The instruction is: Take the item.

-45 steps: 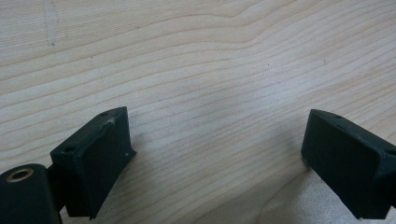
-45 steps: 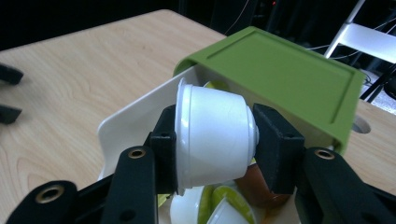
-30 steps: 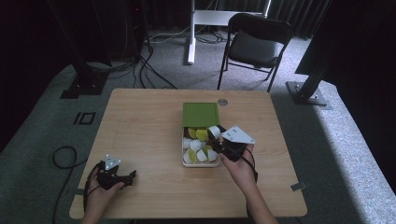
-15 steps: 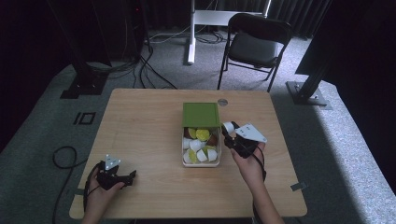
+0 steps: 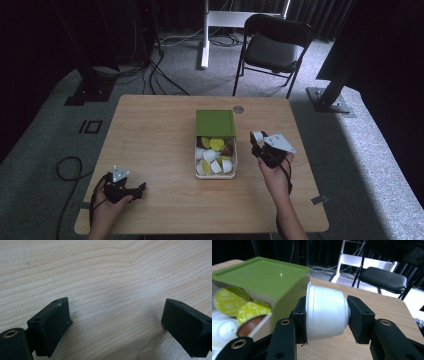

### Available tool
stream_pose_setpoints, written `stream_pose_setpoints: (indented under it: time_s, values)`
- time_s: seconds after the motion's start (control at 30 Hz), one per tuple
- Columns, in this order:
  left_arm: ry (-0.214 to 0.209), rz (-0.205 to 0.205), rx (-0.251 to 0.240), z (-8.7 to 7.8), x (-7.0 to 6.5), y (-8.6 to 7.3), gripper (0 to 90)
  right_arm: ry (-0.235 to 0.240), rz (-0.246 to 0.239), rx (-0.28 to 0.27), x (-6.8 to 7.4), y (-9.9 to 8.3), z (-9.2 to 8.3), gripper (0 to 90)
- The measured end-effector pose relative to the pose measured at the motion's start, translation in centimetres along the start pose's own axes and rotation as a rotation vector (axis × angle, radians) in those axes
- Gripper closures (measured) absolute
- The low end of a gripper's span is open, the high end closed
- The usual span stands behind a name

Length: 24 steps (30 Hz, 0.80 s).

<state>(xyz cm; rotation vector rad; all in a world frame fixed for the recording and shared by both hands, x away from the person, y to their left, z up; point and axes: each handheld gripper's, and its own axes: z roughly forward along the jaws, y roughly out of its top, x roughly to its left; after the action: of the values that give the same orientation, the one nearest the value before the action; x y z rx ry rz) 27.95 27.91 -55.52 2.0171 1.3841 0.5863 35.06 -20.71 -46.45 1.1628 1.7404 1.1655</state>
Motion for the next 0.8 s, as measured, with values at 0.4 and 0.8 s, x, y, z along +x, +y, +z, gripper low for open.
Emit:
stream_pose_setpoints:
  time_s: [0.4,0.8]
  values:
    - [0.000,-0.001,0.000,0.0,0.0,0.0,9.5,-0.034,0.044,0.072,-2.1,-2.8,1.3,55.6]
    - [0.000,-0.001,-0.001,0.0,0.0,0.0,9.5,-0.026,0.079,0.164,-3.1,-5.9,3.0,55.6]
